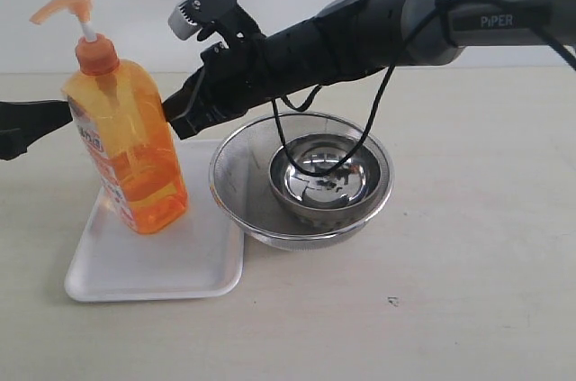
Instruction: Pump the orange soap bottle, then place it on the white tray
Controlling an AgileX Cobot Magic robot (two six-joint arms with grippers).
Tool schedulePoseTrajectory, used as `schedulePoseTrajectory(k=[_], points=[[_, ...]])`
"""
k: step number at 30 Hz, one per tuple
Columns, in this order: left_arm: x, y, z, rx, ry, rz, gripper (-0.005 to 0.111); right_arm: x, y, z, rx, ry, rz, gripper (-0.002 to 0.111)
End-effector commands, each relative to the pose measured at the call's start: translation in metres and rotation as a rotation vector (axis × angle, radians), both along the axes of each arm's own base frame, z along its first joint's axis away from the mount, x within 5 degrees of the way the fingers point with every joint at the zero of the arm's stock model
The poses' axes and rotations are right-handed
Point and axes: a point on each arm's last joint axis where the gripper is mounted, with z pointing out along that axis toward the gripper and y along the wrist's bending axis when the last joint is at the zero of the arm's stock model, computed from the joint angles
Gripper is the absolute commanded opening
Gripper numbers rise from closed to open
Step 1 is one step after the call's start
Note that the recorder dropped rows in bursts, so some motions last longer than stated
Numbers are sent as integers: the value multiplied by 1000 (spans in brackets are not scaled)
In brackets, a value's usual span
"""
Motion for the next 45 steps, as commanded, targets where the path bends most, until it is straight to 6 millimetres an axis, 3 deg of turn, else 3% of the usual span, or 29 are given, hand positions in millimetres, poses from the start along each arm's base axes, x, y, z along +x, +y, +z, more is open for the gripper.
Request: schedulePoseTrajectory(k=[1,12,25,45], points=[[3,-1,-5,-11,14,-3,5,-4,1,1,-12,8,44,0],[9,-19,-25,-19,67,-58,5,-7,1,0,-24,28,69,0],[23,-15,-17,14,37,-46,5,-18,11,-6,-102,12,100,0],[20,-17,-20,23,90,-80,5,-13,11,-7,-120,-20,42,0]])
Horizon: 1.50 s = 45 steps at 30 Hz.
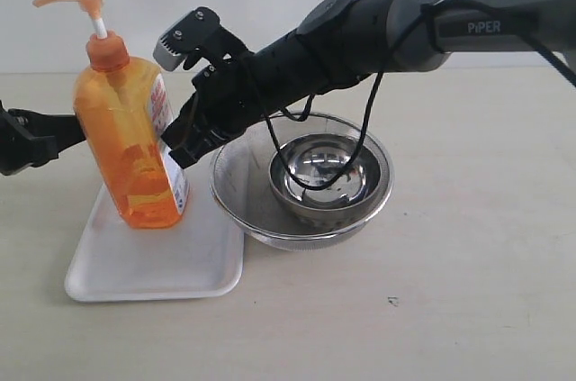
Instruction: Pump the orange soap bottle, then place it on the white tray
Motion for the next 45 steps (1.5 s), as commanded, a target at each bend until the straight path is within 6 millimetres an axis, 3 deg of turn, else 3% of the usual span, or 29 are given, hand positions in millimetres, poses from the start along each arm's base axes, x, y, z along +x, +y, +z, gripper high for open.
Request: schedulePoseTrajectory(k=[1,11,20,37,45], points=[[-2,-6,0,-4,3,-54,5,-1,3,3,9,1,-4,0],[-3,1,1,-23,37,-18,5,0,1,1,-19,-11,-17,0],[-11,7,38,93,-53,62,5,3,-1,6,-36,-42,-47,0],[-23,8,82,158,-193,137,5,2,-12,47,-38,-153,-124,0],[-32,6,115,148,-293,150,5,-10,-23,91,-3,-193,-146,0]])
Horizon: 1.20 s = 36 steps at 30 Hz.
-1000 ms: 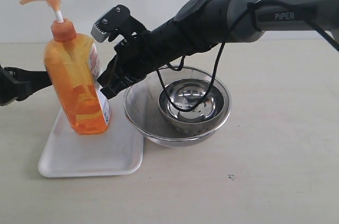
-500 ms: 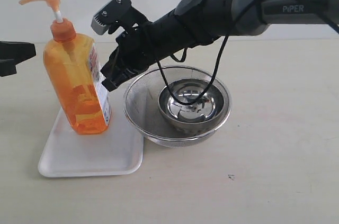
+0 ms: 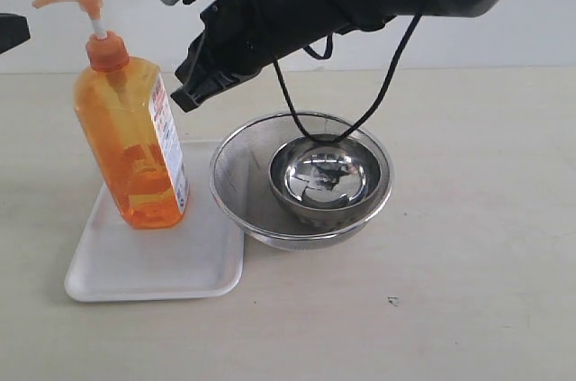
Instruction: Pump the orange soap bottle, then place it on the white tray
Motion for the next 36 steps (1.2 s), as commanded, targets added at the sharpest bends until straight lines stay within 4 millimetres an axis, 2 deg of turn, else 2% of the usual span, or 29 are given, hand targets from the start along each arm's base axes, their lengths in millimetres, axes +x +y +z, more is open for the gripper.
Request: schedulePoseTrajectory(k=[1,4,7,9,12,14,16,17,22,36], points=[[-4,0,10,-7,-34,8,5,-9,-6,30,32,-36,14,0],[-5,-1,13,-7,-42,8,5,-16,-7,38,44,-27,37,0],[-5,-1,13,-8,-41,9,5,-17,-6,36,53,-1,49,1],[-5,-1,13,-8,-41,9,5,-17,-6,36,53,1,51,10],[-5,-1,13,-8,-41,9,5,-17,-5,37,70,11,45,38],[-5,-1,13,-8,-41,9,5,-18,-3,39,104,27,38,63],[-5,0,14,-7,-45,9,5,-19,1,41,143,39,28,75],[-4,0,15,-7,-47,9,5,-20,3,42,148,32,20,75],[-3,0,18,-4,-57,8,5,-31,21,45,167,-24,1,52],[-3,-1,18,-5,-58,3,5,-33,27,42,183,-20,-14,51]])
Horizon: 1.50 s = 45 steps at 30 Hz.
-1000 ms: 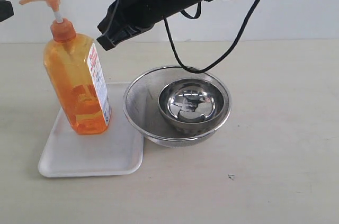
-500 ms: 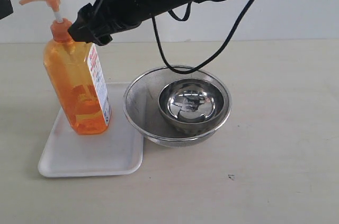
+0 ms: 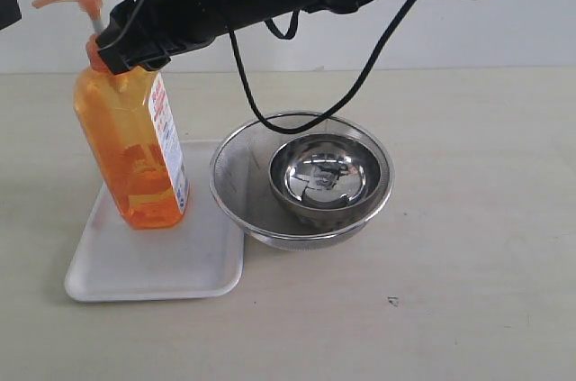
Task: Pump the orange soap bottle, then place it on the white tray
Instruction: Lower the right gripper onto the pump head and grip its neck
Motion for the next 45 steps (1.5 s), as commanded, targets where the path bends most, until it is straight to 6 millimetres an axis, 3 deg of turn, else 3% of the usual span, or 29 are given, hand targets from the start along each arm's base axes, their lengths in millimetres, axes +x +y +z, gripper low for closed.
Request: schedulePoseTrajectory(k=[1,4,9,19,45], points=[[0,0,4,-10,-13,2,5,0,3,-1,16,11,5,51],[0,0,4,-10,-13,2,5,-3,8,-5,16,13,20,53],[0,0,5,-12,-15,-3,5,-4,14,-5,23,-15,-11,69],[0,-1,6,-16,-21,-12,5,1,18,-17,26,11,-41,69],[-1,-3,7,-29,-33,-30,5,3,19,-14,70,30,-71,69]])
